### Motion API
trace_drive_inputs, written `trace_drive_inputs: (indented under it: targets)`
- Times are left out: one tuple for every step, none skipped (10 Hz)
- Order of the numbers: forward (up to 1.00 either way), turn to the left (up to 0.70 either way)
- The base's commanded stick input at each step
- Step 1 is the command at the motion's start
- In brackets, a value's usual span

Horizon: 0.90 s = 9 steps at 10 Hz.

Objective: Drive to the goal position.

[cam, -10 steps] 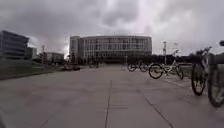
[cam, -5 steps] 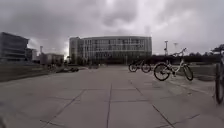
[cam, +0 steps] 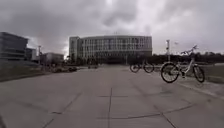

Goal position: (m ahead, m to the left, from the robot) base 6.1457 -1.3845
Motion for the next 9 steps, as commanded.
trace_drive_inputs:
  targets:
    - [1.0, 0.0]
    - [1.0, -0.01]
    - [1.0, -0.03]
    - [1.0, 0.06]
    - [1.0, 0.07]
    - [1.0, 0.08]
    - [1.0, 0.09]
    - [1.0, 0.06]
    - [1.0, 0.05]
